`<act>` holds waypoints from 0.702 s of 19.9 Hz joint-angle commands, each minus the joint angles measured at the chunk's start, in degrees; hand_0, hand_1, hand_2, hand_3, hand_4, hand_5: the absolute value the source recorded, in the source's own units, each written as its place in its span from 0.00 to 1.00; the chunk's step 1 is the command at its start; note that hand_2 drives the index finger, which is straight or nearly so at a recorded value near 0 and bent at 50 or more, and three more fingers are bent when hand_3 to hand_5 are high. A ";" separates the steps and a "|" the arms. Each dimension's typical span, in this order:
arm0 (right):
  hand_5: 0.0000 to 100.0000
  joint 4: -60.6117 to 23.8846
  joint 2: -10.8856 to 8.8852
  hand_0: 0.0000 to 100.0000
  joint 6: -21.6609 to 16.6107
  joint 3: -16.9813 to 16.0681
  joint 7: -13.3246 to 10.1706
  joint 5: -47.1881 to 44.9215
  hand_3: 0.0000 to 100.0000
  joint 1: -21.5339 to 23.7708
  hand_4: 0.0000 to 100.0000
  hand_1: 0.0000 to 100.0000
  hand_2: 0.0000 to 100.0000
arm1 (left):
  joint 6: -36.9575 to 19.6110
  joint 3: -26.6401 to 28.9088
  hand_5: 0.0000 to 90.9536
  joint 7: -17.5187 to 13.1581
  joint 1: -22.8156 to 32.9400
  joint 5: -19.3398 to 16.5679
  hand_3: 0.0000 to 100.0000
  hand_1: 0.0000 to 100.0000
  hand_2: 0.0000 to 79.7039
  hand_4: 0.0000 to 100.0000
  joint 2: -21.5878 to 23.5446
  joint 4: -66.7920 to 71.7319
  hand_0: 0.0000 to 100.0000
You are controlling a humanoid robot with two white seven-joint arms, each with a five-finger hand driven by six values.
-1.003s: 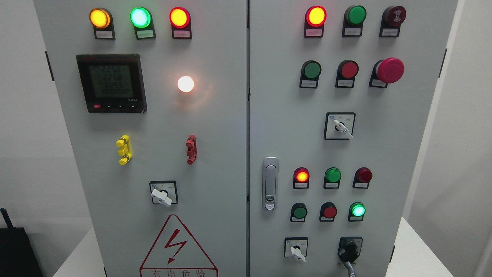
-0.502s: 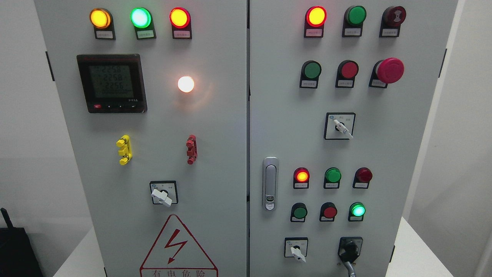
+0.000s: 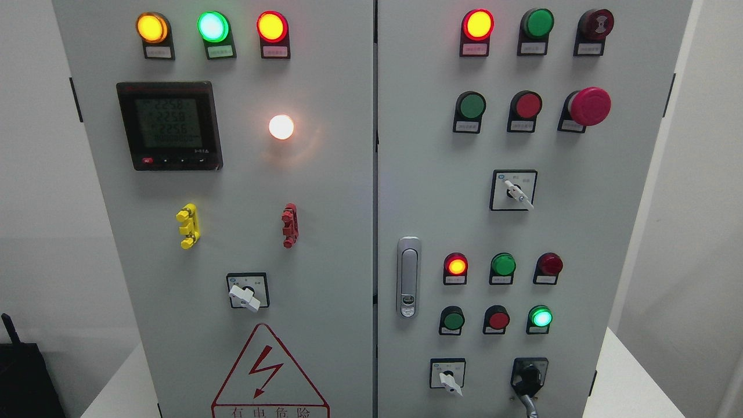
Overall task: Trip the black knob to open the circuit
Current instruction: 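Release the knob and lower the right hand away from the cabinet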
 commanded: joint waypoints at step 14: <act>0.93 -2.57 0.14 0.95 -2.42 -1.06 1.36 -0.09 1.00 -0.85 1.00 0.98 0.00 | 0.07 0.05 0.00 0.01 -0.02 0.14 0.00 0.39 0.00 0.00 -0.05 0.07 0.12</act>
